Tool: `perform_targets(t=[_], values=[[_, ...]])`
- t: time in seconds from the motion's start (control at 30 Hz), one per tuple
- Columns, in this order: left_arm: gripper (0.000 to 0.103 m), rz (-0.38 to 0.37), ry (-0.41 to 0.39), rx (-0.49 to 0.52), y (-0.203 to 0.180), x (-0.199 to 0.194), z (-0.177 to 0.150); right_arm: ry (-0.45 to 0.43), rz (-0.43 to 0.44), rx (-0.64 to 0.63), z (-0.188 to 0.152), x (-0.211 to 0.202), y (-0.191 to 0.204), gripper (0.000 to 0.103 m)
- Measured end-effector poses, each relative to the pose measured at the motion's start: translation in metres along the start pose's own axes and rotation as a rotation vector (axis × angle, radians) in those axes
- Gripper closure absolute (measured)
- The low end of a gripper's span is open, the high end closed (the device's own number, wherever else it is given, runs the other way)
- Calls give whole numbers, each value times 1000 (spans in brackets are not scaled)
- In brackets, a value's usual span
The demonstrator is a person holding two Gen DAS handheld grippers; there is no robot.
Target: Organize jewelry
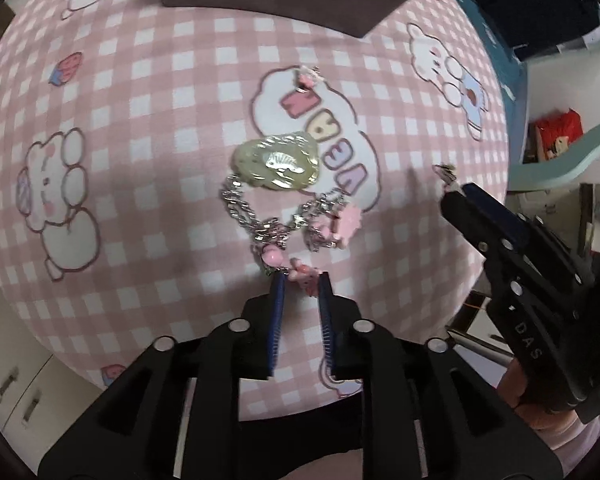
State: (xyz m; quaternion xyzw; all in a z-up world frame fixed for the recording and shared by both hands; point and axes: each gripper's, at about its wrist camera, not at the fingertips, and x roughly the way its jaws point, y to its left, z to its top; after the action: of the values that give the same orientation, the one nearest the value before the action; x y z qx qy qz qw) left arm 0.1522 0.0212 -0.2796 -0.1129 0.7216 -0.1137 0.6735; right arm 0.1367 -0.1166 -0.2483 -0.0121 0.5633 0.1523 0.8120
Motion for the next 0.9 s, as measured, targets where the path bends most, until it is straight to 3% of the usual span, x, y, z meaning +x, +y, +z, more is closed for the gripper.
perform_targets(t=[0.1,0.3,0.37,0.4,0.63,0.9], values=[[71,-24,-22,-58,11,-12,2,-1,3,9,0,-1,-3,81],[71,8,-30,-105,18,-12,9,12,9,16,-1,2,-6,81],[80,14,-38,-86,14,-12,9,14,10,16,0,3,-6,81],[92,20,-24,-75,12,-9,8,15,11,17,0,3,-6,81],[92,37,-41,-35,8,-10,5,12,13,15,2,4,-6,81],[92,45,-141,12,0,-41,12,-44,28,-2,20,-9,0,81]])
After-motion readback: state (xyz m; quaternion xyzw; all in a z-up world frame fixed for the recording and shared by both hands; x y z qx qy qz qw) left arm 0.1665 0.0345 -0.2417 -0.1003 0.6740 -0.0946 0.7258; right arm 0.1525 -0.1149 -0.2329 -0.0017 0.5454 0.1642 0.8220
